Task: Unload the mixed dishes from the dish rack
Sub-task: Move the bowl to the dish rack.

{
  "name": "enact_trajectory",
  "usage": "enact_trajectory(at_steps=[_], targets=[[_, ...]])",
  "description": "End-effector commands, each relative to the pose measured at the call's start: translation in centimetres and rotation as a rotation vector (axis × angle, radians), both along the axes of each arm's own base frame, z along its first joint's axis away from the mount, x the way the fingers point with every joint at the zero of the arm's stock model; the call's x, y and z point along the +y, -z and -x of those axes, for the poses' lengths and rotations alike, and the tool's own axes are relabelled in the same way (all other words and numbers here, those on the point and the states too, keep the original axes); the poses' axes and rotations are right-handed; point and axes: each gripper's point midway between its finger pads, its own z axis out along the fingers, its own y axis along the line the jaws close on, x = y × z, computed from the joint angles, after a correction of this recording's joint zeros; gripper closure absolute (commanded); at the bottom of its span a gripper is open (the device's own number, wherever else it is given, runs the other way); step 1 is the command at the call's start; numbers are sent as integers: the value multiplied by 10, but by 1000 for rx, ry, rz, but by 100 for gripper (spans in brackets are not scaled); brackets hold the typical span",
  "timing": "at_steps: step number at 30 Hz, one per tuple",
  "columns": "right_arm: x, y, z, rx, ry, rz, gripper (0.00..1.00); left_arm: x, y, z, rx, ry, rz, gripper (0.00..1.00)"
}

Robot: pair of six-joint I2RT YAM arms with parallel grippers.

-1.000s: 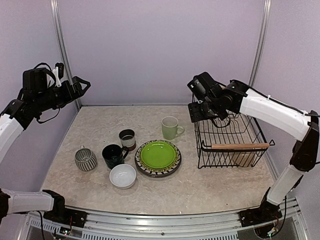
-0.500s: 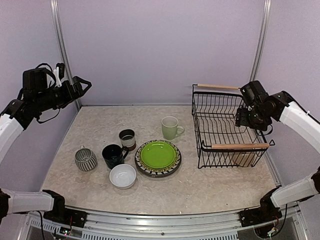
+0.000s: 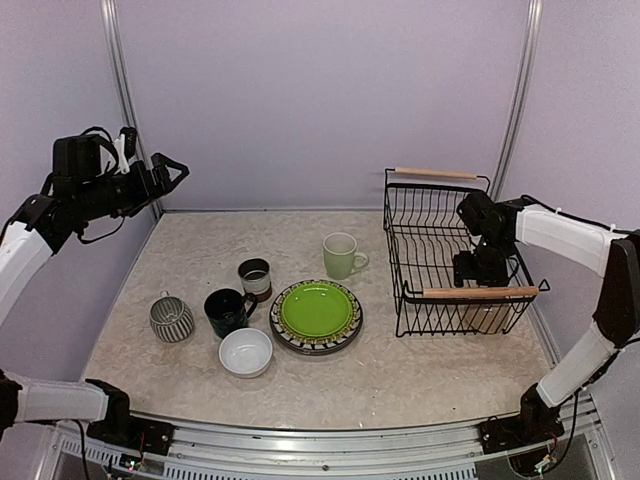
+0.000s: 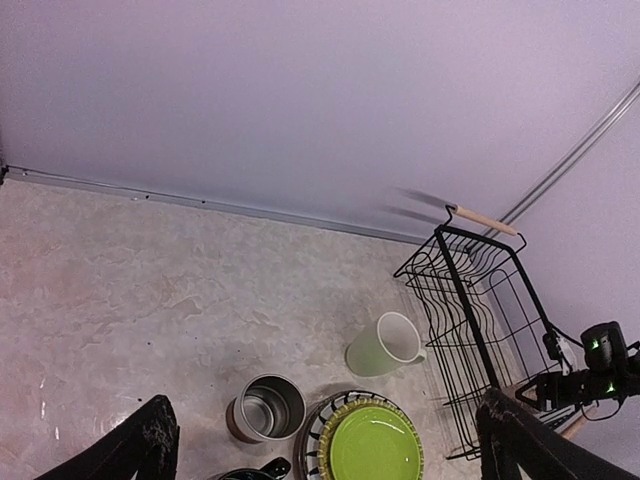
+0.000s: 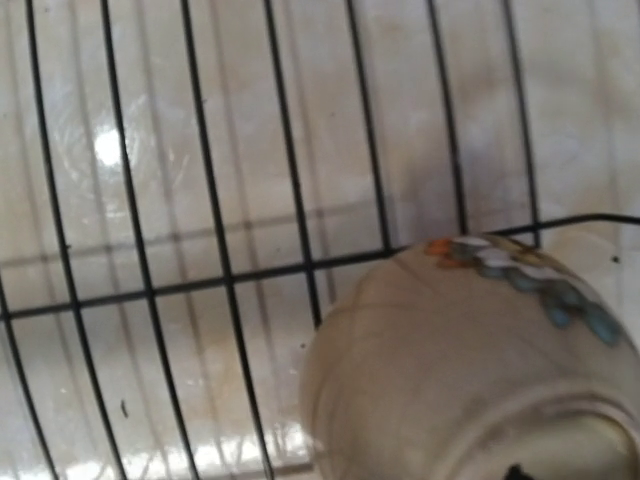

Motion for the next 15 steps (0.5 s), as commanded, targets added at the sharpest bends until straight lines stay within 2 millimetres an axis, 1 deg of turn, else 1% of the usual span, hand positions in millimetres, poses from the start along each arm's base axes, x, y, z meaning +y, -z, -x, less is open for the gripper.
enact_trajectory(at_steps=[1, 4, 10, 12, 15], targets=[[3, 17, -4, 39, -2, -28, 26, -3, 1, -3, 23, 18, 9, 1], [3, 24, -3, 51, 5, -27, 30, -2, 1, -3, 23, 15, 8, 1], [-9, 31, 7, 89, 20, 37, 32, -1, 1, -3, 20, 10, 5, 1], [-13, 28, 8, 85, 27, 56, 32, -3, 2, -4, 23, 16, 7, 1], [-12, 17, 5, 56, 14, 45, 32, -3, 3, -5, 28, 17, 8, 1]])
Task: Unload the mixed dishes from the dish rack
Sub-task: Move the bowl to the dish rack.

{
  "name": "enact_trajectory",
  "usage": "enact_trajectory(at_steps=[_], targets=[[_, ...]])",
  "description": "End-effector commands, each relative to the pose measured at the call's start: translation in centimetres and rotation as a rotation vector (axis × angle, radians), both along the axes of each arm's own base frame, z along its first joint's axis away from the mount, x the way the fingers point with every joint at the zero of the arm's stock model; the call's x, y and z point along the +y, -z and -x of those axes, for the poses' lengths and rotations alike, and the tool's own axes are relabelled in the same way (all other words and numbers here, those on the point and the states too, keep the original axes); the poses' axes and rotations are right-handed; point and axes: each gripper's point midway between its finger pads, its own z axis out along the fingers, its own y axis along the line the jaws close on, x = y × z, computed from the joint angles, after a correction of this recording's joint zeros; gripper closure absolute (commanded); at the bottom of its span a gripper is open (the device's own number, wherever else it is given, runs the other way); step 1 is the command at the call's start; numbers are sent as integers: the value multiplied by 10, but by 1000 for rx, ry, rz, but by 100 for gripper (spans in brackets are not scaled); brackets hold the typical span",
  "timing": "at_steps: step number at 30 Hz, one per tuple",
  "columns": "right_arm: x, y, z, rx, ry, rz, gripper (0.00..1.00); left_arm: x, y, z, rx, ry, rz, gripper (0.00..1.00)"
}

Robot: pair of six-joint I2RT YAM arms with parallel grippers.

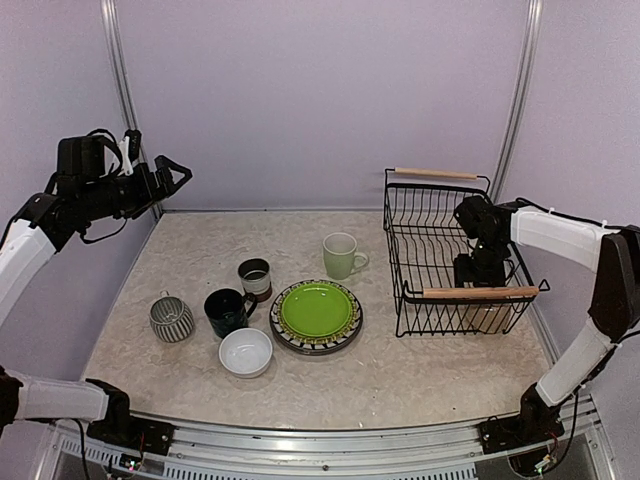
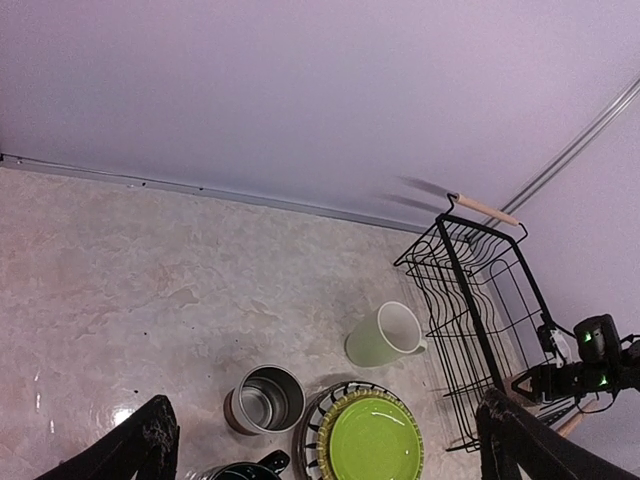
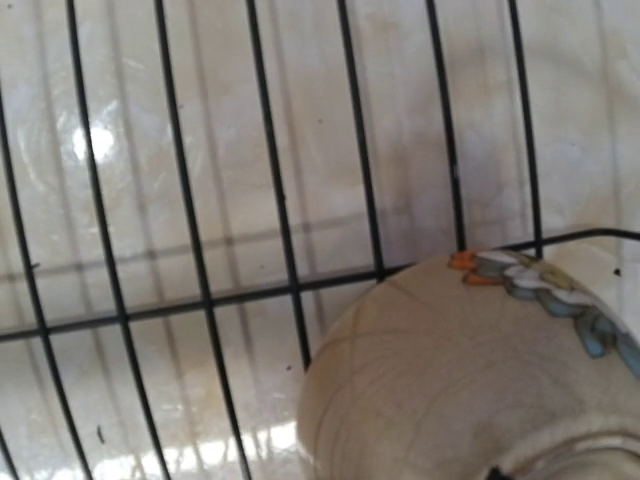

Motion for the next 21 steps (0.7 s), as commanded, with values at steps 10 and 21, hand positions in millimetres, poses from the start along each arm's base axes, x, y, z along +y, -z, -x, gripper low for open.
enact_trajectory(at_steps=[10, 21], targets=[[-11, 2, 29, 70, -4, 16, 43, 1, -3, -3, 4, -3, 6, 1], [36, 32, -18, -42, -53, -199, 45, 2, -3, -3, 4, -8, 3, 1]])
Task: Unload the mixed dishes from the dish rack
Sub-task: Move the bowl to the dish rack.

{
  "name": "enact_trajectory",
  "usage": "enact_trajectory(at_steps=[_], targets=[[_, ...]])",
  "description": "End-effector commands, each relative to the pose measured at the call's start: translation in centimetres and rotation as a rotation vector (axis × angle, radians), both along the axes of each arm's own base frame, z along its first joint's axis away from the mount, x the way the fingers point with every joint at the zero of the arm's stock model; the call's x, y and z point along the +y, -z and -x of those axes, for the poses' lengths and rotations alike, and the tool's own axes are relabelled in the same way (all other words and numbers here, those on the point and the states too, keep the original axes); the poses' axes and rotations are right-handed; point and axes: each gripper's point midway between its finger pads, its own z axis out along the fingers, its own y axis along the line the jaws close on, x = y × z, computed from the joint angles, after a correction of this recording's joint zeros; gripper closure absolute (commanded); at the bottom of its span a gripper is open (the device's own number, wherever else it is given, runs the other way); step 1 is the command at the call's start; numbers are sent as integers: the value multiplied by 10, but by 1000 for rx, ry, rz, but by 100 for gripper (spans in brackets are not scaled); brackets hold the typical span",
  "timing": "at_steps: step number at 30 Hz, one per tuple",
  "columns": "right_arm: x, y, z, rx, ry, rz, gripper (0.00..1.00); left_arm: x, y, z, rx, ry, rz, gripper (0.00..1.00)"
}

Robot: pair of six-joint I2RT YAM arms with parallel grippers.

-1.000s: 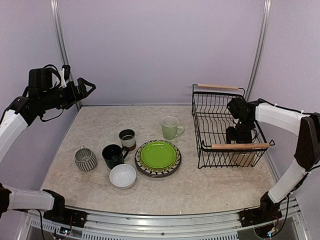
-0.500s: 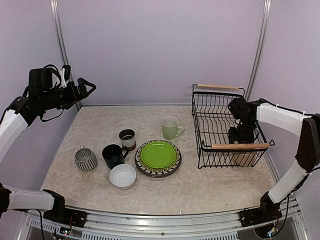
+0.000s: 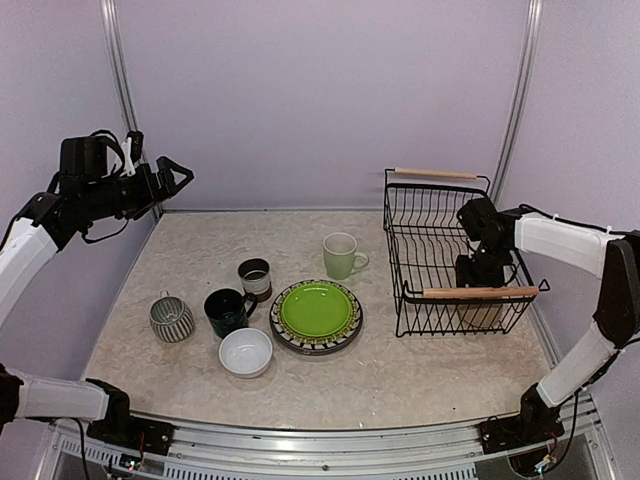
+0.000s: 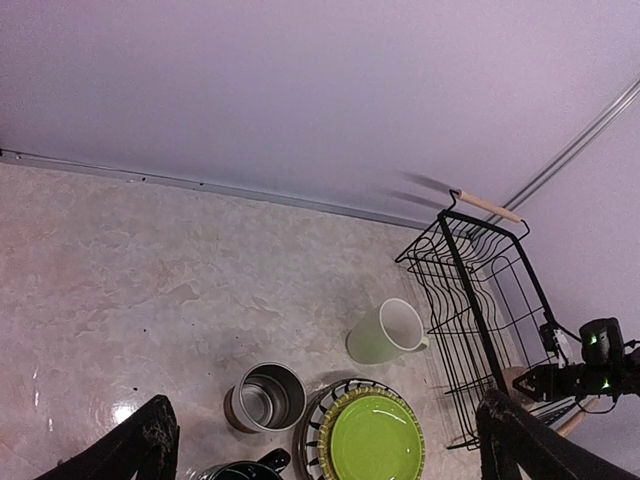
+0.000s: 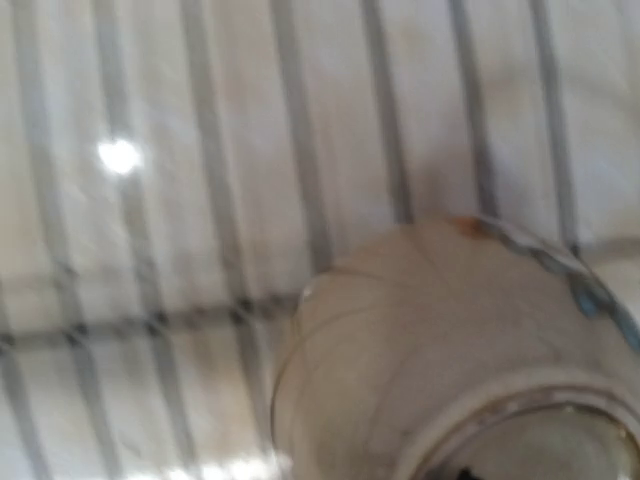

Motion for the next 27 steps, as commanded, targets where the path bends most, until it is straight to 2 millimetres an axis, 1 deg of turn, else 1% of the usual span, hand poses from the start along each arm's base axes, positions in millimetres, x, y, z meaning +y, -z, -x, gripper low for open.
enact_trajectory(at_steps=[1, 4, 7, 8, 10, 12, 14, 15, 20, 24, 25, 27], targets=[[39, 27, -30, -33, -46, -197, 45, 3, -7, -1, -9, -11, 5, 1], [64, 19, -62, -106, -95, -293, 45, 4, -7, 0, -11, -12, 5, 1], [81, 8, -92, -170, -129, -339, 45, 4, -7, -1, -11, -15, 1, 1], [87, 8, -99, -177, -141, -362, 45, 5, -6, -1, -10, -17, 0, 1], [101, -4, -114, -210, -173, -414, 45, 5, -6, -1, -9, -20, -2, 1], [115, -16, -120, -227, -219, -458, 45, 5, -4, -3, -4, -22, -5, 1], [127, -34, -118, -255, -270, -463, 43, 5, -2, -4, 0, -23, -8, 1], [128, -41, -116, -268, -282, -463, 42, 5, -2, -4, 1, -24, -9, 1], [117, -83, -99, -347, -293, -443, 33, 3, -1, -5, 8, -12, 1, 1], [114, -116, -86, -401, -327, -453, 30, 2, -1, -5, 13, -6, 8, 1], [110, -123, -84, -419, -321, -442, 28, 2, 0, -5, 13, -7, 8, 1], [97, -133, -84, -454, -286, -395, 23, 1, -1, -5, 14, -3, 11, 1]])
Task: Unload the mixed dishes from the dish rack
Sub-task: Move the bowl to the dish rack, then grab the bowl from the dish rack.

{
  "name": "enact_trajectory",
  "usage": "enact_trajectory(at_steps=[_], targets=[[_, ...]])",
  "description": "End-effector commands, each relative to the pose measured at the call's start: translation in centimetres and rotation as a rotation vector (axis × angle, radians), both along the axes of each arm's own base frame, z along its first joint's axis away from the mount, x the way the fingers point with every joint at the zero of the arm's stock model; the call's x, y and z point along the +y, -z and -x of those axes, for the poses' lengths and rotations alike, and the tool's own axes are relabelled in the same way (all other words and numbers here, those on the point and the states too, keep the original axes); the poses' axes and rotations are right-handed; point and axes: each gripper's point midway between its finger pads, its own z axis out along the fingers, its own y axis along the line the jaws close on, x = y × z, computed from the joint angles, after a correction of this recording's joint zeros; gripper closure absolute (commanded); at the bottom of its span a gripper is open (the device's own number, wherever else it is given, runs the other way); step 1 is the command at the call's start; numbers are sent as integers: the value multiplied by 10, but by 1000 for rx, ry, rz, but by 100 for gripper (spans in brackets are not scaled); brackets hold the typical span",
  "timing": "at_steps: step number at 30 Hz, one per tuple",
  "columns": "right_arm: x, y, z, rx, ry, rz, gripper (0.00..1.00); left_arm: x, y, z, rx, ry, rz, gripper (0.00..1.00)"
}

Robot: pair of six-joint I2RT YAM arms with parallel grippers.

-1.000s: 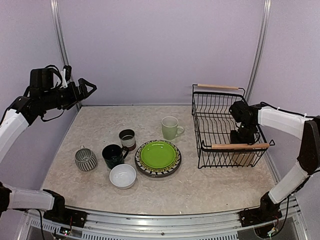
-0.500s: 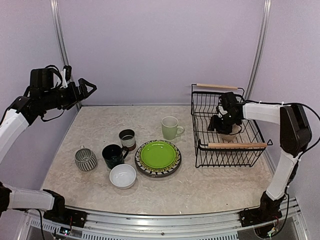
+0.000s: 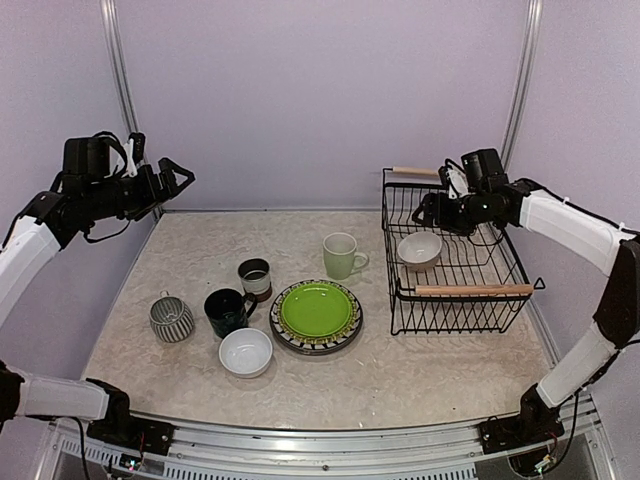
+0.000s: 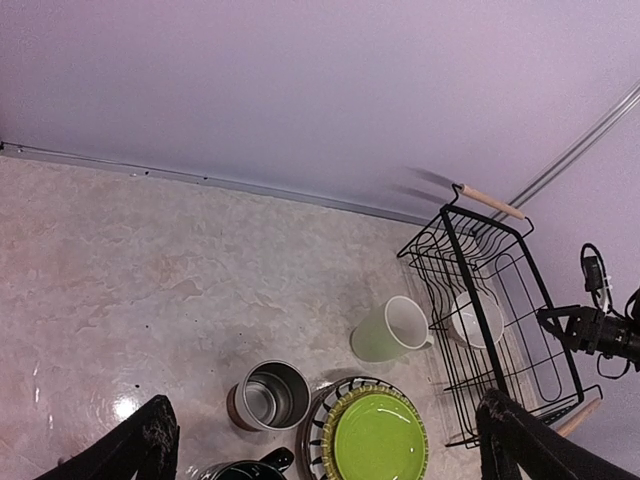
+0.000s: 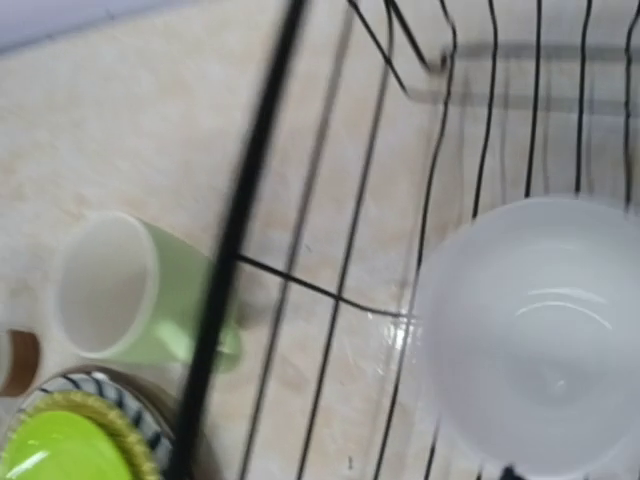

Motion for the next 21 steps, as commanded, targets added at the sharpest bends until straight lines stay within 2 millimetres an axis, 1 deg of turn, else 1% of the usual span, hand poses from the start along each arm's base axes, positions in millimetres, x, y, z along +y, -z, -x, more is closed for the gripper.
enact_trajectory(at_steps=[1, 2, 5, 7, 10, 12, 17, 21], targets=[[-24, -16, 9, -29, 62, 77, 20, 0, -8, 0, -7, 5, 18, 1], [-32, -14, 7, -22, 95, 107, 18, 0, -8, 0, -7, 6, 19, 1], [-54, 2, -1, 30, 179, 167, 11, 0, -9, 1, -8, 7, 21, 1], [-65, 16, -8, 64, 218, 180, 9, 0, -11, 2, -13, 9, 23, 1], [-74, 40, -20, 116, 250, 229, 9, -2, -13, 4, -18, 15, 27, 1], [-79, 58, -28, 158, 263, 280, 10, -2, -13, 5, -19, 18, 27, 1], [-93, 90, -50, 222, 317, 377, 15, -5, -14, 6, -18, 28, 27, 1], [-91, 114, -64, 258, 314, 354, 28, -8, -14, 8, -19, 40, 32, 1]])
